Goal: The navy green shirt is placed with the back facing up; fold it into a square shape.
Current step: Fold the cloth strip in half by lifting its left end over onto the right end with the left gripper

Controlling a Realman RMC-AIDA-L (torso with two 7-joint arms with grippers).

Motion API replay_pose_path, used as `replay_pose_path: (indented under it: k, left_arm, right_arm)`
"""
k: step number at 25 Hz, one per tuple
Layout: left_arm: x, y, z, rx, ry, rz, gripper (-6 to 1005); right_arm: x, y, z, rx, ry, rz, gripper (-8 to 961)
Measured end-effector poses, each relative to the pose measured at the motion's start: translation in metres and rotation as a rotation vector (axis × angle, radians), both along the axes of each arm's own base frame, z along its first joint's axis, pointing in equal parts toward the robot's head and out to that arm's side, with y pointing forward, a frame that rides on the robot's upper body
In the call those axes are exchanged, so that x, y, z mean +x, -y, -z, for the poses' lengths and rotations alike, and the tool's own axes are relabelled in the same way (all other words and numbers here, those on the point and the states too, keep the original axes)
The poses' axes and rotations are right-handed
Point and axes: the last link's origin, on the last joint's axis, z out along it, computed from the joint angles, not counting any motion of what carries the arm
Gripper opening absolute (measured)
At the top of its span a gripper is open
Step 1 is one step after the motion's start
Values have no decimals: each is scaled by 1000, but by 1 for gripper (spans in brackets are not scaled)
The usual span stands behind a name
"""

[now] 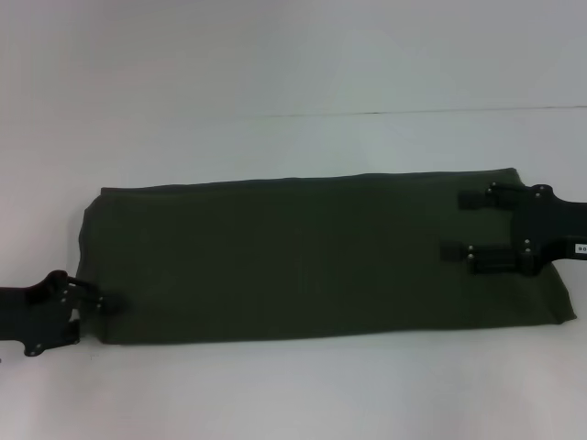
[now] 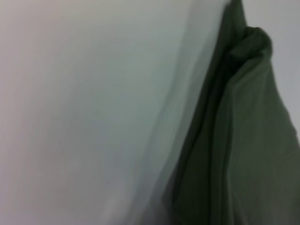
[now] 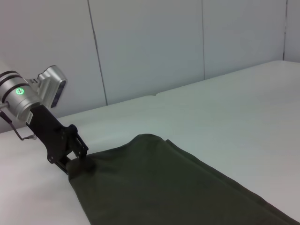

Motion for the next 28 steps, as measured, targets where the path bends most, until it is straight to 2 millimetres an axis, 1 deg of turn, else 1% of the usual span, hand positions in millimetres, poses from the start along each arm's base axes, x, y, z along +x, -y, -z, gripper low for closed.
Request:
replay_pose_path:
  k: [5,13,18,21,24,28]
  left_arm:
    - [1,-2,1,-2,-6,1,372]
    - [2,-3,1,-1,-4,1,151]
    - [2,-3,1,3,-4,4,32]
    - [2,-4,0,5,-7,7,32]
    - [-1,-4,-7,14,-24,13,33]
    - [-12,1,-33,41,-58,13,33]
  right_arm:
    - [-1,0,1,-2,-1,-1,912]
    - [-1,0,2,-4,1,-1,911]
    - [-1,0,2,-4,1,-1,911]
    - [-1,0,2,-3,2,-1,911]
    - [0,-1,2,3,5,3,912]
    - [2,-3,2,18,11,17,912]
